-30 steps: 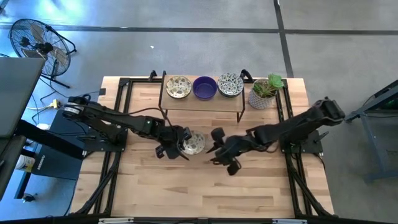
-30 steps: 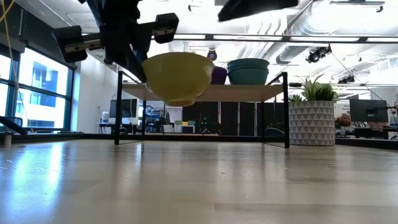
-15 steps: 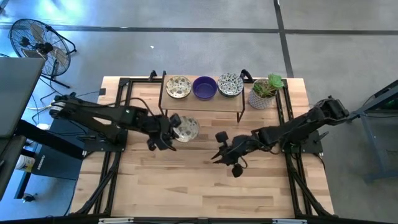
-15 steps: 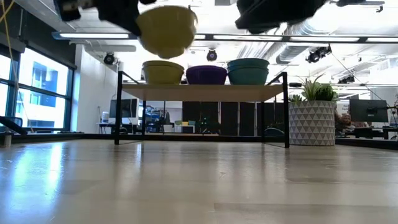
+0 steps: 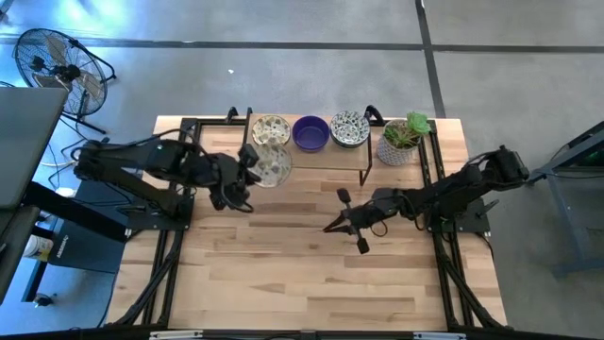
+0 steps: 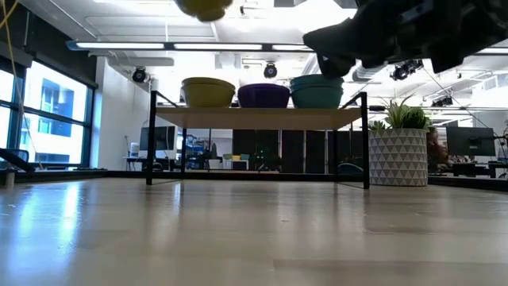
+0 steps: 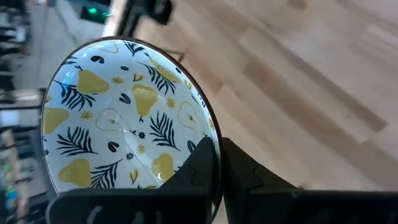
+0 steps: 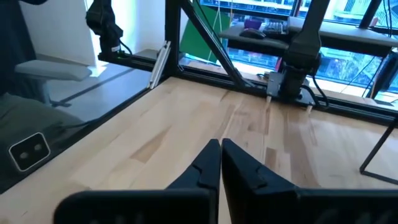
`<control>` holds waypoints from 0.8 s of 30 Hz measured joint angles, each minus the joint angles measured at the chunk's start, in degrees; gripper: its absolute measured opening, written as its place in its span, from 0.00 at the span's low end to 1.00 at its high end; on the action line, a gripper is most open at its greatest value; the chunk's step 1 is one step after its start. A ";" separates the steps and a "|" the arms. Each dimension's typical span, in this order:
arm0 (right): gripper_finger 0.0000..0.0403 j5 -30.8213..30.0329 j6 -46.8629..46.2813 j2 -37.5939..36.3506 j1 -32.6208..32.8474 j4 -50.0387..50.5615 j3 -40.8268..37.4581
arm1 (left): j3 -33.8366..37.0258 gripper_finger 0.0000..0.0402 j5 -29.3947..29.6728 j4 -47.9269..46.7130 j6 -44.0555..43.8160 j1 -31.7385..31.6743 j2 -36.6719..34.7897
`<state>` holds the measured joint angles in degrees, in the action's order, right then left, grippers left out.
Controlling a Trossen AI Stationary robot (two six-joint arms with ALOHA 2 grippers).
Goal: Pick & Place Mini bowls
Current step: Stack the yellow patterned bowl on top of the yellow patterned bowl on the shelf
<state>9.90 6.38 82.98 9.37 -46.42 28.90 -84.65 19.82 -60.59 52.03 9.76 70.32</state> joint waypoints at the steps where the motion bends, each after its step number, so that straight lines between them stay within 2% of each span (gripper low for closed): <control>1: 0.01 0.01 -0.09 0.00 0.00 -0.23 -0.33 | -1.02 0.01 1.12 -0.70 -0.01 0.00 0.00; 6: 0.02 -0.02 -0.15 -0.11 -0.02 -1.22 -0.69 | -4.19 0.01 6.87 -5.02 -0.08 -0.48 0.00; 8: 0.01 -0.01 -0.14 -0.11 0.00 -1.33 -0.69 | -5.09 0.01 6.84 -5.22 0.15 -2.48 -0.01; 14: 0.01 -0.03 -0.08 -0.11 -0.02 -1.61 -0.69 | -5.39 0.01 -0.02 -5.23 3.79 -13.39 0.17; 21: 0.01 -0.05 0.67 -0.11 0.00 -2.63 -0.67 | -5.40 0.01 -15.99 -1.04 6.02 -27.24 3.34; 24: 0.00 -0.06 0.69 -0.11 -0.02 -2.68 -0.67 | -5.32 0.01 -17.66 -1.13 5.97 -31.56 4.19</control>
<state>9.85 7.07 82.87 9.34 -49.10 28.23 -89.97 2.16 -61.73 58.00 -21.80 74.51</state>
